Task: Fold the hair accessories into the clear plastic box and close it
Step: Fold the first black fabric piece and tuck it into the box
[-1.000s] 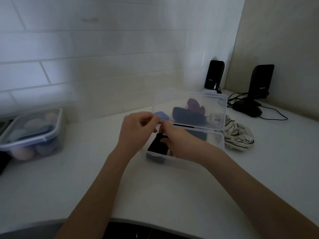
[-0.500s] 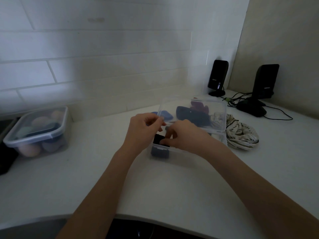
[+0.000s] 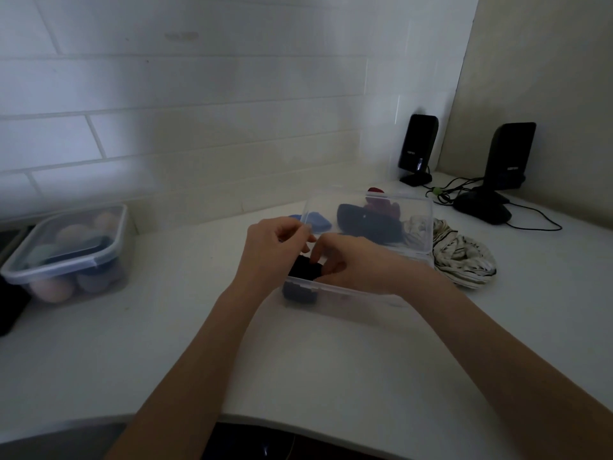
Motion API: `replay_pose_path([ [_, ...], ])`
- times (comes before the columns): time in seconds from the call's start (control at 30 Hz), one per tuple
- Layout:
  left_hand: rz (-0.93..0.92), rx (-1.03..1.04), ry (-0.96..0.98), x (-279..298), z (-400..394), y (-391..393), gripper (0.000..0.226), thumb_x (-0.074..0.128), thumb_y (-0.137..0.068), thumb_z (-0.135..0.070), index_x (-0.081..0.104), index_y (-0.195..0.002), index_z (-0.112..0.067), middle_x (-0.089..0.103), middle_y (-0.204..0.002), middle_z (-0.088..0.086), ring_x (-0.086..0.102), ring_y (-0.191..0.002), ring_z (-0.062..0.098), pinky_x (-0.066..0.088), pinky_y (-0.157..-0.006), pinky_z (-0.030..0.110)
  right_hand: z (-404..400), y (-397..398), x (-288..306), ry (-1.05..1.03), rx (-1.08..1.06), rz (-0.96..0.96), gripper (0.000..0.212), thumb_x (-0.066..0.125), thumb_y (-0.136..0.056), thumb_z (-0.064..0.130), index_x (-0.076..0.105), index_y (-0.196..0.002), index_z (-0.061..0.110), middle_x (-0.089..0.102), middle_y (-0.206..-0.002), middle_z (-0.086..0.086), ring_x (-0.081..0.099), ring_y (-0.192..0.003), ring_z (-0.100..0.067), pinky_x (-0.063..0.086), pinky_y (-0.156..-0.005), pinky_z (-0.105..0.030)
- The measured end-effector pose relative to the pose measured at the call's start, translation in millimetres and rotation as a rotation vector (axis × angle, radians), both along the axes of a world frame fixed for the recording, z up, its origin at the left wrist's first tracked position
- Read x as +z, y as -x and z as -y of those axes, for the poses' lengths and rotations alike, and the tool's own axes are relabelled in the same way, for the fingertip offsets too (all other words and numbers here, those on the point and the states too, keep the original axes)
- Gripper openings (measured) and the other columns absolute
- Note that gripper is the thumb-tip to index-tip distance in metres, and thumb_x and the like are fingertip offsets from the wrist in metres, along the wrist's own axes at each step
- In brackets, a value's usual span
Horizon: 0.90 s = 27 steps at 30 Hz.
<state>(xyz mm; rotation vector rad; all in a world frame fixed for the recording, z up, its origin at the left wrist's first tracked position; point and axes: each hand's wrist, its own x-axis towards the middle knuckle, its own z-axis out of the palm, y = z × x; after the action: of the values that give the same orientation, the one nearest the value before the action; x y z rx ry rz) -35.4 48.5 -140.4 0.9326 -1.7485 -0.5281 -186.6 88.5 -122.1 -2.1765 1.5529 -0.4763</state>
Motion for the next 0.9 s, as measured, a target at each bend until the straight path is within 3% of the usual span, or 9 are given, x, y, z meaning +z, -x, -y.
replay_pose_path([
  [0.07,0.003,0.007,-0.002,0,0,0,0.031,0.059,-0.084,-0.01,0.064,-0.058,-0.027,0.061,-0.05,-0.024,0.057,-0.05,-0.005,0.038,-0.049,0.003,2,2,-1,-0.011,0.004,-0.006,0.024,0.068,-0.081,0.026,0.057,-0.103,0.023,0.07,-0.094,0.004,0.065,-0.085,-0.013,0.054,-0.082,-0.031],
  [0.17,0.002,0.004,-0.008,0,-1,0,0.027,0.059,-0.084,-0.009,0.066,-0.061,-0.021,0.06,-0.049,-0.023,0.057,-0.049,-0.005,0.037,-0.048,0.003,3,1,-1,0.044,0.045,-0.073,0.023,0.066,-0.082,0.021,0.061,-0.105,0.023,0.058,-0.081,0.015,0.054,-0.071,-0.004,0.044,-0.069,-0.021],
  [0.27,0.005,0.005,-0.007,1,-2,0,0.024,0.06,-0.085,-0.009,0.068,-0.063,-0.016,0.06,-0.047,-0.017,0.057,-0.048,-0.004,0.038,-0.047,0.003,2,0,-2,0.06,0.051,-0.046,0.023,0.065,-0.084,0.032,0.064,-0.106,0.025,0.051,-0.073,0.016,0.046,-0.062,-0.002,0.034,-0.058,-0.014],
  [0.43,0.042,0.044,0.01,1,-2,0,0.023,0.059,-0.082,-0.007,0.066,-0.061,-0.009,0.063,-0.053,-0.002,0.057,-0.05,0.004,0.04,-0.048,0.007,0,-4,3,0.085,0.174,-0.129,0.022,0.061,-0.089,0.025,0.071,-0.109,0.024,0.064,-0.113,0.005,0.05,-0.08,-0.009,0.038,-0.072,-0.019],
  [0.53,0.062,0.048,0.004,1,-3,0,0.021,0.06,-0.083,-0.008,0.067,-0.063,-0.011,0.061,-0.054,-0.007,0.057,-0.052,-0.001,0.04,-0.052,0.006,-3,-6,8,0.026,0.201,-0.231,0.026,0.054,-0.093,0.027,0.068,-0.114,0.026,0.066,-0.104,0.01,0.047,-0.073,-0.002,0.033,-0.069,-0.009],
  [0.6,0.057,0.038,-0.007,2,-3,0,0.021,0.06,-0.083,-0.008,0.068,-0.065,-0.014,0.06,-0.053,-0.014,0.056,-0.051,-0.007,0.039,-0.051,0.003,-4,-3,12,-0.097,0.214,-0.293,0.031,0.046,-0.096,0.033,0.061,-0.123,0.031,0.063,-0.112,0.011,0.048,-0.086,-0.003,0.031,-0.079,-0.008],
  [0.73,0.026,0.027,-0.018,3,-4,0,0.022,0.06,-0.083,-0.006,0.068,-0.065,-0.015,0.059,-0.053,-0.016,0.056,-0.048,-0.007,0.037,-0.048,0.003,-5,2,18,-0.385,0.099,-0.189,0.043,0.039,-0.094,0.047,0.048,-0.135,0.035,0.043,-0.145,0.004,0.038,-0.129,-0.017,0.024,-0.113,-0.033],
  [0.8,0.019,0.025,-0.027,2,-4,0,0.022,0.06,-0.083,-0.007,0.068,-0.064,-0.016,0.059,-0.05,-0.016,0.056,-0.049,-0.005,0.038,-0.049,0.004,-5,2,19,-0.374,0.109,-0.239,0.045,0.036,-0.094,0.048,0.045,-0.137,0.035,0.041,-0.147,0.004,0.036,-0.133,-0.019,0.022,-0.115,-0.037],
  [0.9,0.012,0.005,-0.061,2,-2,-1,0.026,0.061,-0.082,-0.008,0.067,-0.061,-0.024,0.061,-0.048,-0.018,0.057,-0.05,-0.003,0.041,-0.052,0.007,-9,3,17,-0.27,0.169,-0.271,0.041,0.036,-0.098,0.038,0.041,-0.139,0.037,0.041,-0.147,0.009,0.039,-0.132,-0.014,0.024,-0.112,-0.028],
])
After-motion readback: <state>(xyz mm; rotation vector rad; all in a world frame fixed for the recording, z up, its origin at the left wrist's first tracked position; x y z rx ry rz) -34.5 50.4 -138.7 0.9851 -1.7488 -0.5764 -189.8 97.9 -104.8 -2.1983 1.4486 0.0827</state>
